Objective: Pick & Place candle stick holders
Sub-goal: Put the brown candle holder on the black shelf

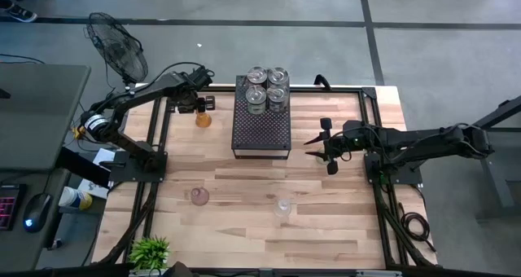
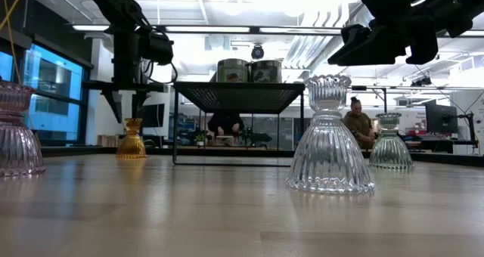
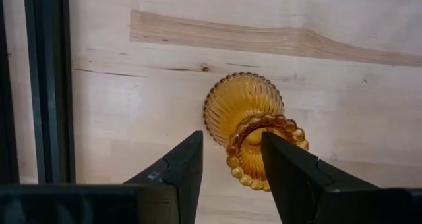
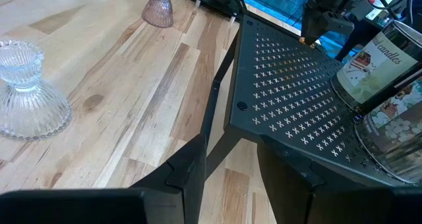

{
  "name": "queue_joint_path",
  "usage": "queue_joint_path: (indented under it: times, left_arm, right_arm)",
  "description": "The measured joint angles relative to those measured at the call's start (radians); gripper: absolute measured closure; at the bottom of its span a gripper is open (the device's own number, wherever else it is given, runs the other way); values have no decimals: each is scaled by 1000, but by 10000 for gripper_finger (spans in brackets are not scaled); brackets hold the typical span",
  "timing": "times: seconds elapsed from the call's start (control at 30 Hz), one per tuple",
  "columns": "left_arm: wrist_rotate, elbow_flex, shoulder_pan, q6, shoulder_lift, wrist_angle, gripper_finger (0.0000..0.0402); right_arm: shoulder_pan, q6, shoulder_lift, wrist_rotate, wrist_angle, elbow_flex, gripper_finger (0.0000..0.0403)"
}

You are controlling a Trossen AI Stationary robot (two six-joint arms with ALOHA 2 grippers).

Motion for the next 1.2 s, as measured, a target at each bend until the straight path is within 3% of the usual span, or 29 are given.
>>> queue_joint_path:
  times: [0.97, 1.2]
  left_arm:
    - [29, -76, 0, 1, -4, 106, 256]
    - [56, -77, 0, 2, -3, 106, 298]
  right_arm:
    - [0, 0, 0, 0, 0, 0, 274]
    - [0, 0, 0, 0, 0, 0, 274]
